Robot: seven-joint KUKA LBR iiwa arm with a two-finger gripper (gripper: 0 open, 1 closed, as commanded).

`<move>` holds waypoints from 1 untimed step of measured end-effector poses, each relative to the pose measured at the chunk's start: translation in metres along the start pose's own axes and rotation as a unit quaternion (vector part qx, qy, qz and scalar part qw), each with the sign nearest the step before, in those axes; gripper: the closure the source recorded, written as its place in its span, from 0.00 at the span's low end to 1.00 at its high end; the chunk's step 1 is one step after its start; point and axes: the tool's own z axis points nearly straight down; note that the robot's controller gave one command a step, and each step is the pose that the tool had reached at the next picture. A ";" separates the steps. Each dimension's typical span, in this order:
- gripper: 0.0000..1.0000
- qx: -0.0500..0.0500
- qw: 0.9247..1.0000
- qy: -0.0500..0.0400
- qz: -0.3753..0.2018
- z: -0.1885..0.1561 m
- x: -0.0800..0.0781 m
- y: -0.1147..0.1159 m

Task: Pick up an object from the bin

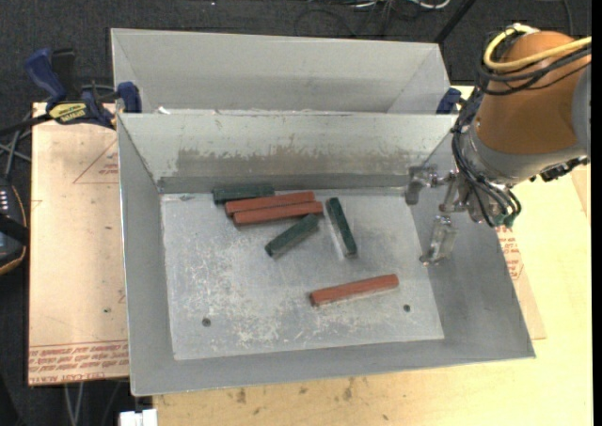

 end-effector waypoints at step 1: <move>0.00 0.000 1.000 0.000 0.000 0.000 0.000 0.000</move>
Offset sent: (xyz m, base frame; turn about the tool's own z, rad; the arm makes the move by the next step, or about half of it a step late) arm -0.0135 -0.0100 -0.1149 0.0374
